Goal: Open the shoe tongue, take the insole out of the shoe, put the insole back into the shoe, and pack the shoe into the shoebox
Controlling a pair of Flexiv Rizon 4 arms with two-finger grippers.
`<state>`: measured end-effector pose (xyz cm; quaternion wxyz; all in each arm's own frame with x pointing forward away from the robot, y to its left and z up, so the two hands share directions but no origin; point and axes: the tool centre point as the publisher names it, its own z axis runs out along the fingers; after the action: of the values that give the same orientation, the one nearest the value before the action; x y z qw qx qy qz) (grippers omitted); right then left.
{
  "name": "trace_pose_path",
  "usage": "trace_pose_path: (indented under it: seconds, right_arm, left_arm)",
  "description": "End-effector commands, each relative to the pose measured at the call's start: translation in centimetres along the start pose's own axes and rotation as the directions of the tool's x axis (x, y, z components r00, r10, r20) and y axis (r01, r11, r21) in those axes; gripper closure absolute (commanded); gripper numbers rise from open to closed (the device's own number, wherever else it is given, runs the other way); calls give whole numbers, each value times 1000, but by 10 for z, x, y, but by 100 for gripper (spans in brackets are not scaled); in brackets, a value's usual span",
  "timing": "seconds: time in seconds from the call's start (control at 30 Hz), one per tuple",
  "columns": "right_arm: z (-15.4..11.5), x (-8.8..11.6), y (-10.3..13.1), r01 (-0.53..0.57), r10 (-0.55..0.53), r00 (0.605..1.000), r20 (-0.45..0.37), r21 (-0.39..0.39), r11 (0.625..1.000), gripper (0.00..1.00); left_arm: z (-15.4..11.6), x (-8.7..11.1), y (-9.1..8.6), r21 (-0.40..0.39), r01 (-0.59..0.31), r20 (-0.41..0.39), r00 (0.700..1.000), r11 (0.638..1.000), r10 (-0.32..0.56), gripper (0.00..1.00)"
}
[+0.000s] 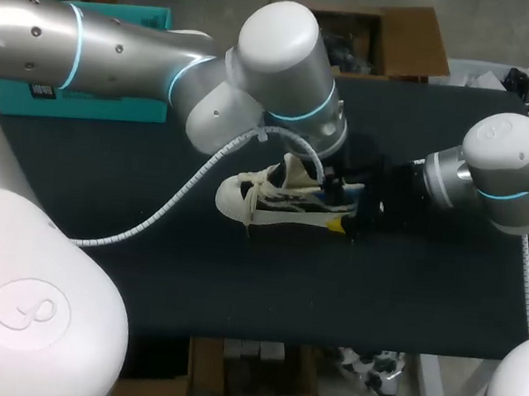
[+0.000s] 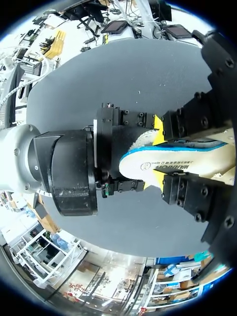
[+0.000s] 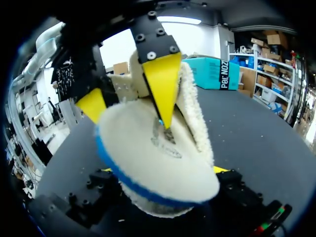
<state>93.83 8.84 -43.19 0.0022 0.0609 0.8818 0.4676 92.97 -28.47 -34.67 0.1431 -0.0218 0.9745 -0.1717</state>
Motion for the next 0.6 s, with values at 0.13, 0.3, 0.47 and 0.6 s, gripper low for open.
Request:
trace_pose_path:
  seconds: [0.13,0.3,0.47,0.6]
  right_arm:
    - [4,-2,-6,0,0,1000,-3,-1,1000,100]
    - [4,-2,-6,0,0,1000,-3,-1,1000,100]
    - [4,-2,-6,0,0,1000,-3,-1,1000,100]
    - [4,-2,-6,0,0,1000,-3,-1,1000,100]
  left_arm:
    - [-7,-2,7,5,25,19,1000,1000,-25,78]
    - [-9,-3,8,20,36,13,999,999,-36,100]
    - [-19,-1,7,63,42,1,999,997,-43,100]
    - [-29,-1,3,129,55,-33,998,990,-52,100]
